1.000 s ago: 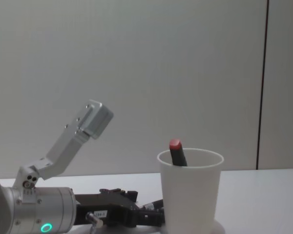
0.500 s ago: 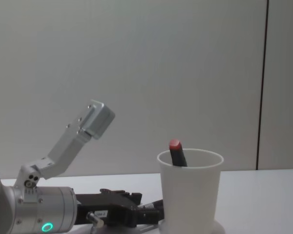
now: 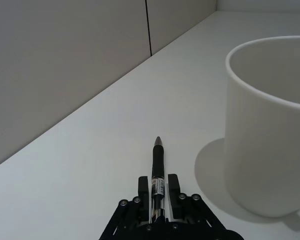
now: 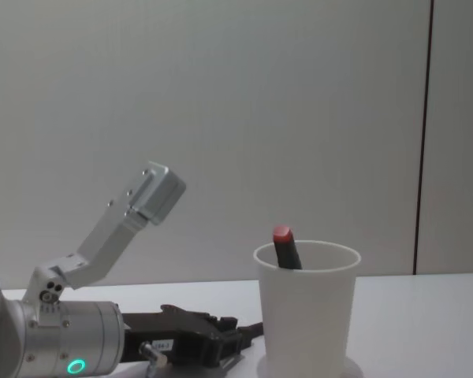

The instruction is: Place the pen into the pen holder.

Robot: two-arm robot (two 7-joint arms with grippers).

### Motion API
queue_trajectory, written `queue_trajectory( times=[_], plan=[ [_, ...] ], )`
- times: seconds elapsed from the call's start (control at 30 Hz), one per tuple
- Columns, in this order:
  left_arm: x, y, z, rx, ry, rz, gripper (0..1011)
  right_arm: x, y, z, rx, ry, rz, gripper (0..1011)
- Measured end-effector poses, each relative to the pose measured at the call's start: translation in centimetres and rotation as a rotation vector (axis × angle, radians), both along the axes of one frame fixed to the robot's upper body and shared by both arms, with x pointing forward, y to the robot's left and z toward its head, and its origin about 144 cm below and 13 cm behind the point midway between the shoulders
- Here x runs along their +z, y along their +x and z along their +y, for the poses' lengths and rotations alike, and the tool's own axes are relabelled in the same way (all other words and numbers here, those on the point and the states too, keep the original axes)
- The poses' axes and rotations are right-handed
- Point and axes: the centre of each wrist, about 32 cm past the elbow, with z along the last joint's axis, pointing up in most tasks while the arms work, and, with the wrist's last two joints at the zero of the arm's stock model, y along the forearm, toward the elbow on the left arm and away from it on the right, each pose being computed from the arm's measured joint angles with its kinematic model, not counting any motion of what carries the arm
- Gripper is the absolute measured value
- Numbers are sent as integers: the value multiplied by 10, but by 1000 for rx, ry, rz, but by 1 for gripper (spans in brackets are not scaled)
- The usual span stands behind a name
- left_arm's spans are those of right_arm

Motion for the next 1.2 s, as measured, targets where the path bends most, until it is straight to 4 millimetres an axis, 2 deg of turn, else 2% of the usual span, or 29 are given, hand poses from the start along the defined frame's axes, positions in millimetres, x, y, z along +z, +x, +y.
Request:
queue_trajectory(
  times=[0.17, 0.97, 1.2],
  plan=[
    [0, 0, 0, 1, 1, 0, 143, 0, 0, 0, 0, 0, 0, 1001],
    [0, 0, 0, 1, 3, 2, 141, 0, 0, 0, 0, 0, 0, 1001],
    [-1, -5, 6, 24, -6, -16, 140, 0, 0, 0, 0, 0, 0, 1001]
  ],
)
